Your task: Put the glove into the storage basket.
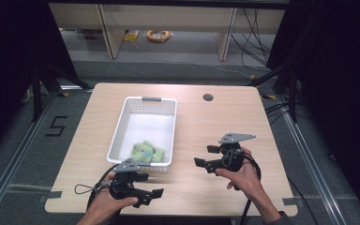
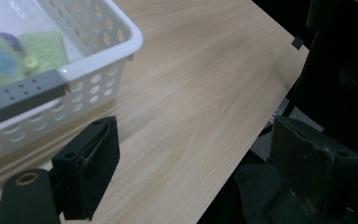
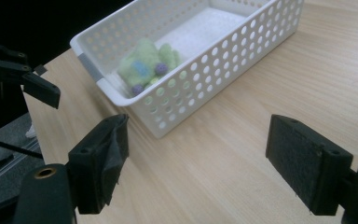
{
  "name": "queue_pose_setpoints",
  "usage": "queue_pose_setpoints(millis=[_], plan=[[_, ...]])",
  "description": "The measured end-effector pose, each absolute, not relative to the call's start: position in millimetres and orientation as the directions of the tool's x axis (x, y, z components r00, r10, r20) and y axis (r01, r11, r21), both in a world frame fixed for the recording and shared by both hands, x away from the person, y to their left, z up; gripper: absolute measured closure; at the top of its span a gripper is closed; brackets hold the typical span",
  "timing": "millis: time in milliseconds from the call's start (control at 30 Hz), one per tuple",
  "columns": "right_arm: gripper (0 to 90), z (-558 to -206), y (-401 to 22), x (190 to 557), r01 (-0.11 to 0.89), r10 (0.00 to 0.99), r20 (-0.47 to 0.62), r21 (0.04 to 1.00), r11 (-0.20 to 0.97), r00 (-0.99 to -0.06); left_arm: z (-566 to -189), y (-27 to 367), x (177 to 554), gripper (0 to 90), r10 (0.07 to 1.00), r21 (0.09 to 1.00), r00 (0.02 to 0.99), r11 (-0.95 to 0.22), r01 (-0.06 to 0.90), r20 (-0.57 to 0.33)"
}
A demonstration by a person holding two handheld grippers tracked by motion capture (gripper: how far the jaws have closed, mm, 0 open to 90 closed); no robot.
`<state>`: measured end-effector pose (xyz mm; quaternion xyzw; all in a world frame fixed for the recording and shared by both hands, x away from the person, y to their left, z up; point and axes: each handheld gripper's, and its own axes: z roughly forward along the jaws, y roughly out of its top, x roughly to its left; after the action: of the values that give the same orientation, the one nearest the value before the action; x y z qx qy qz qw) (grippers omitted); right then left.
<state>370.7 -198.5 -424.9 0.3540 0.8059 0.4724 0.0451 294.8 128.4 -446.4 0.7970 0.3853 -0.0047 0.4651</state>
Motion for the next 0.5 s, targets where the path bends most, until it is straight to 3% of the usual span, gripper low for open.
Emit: queue_pose_setpoints(millis=[500], plan=[[20.7, -440.5, -208.0, 342.5, 0.542, 0.584, 0.309, 0.794, 0.276, -0.751, -471.3, 124.8, 283.6, 15.6, 0.625, 0.754, 0.710, -0.283, 0.593, -0.325]])
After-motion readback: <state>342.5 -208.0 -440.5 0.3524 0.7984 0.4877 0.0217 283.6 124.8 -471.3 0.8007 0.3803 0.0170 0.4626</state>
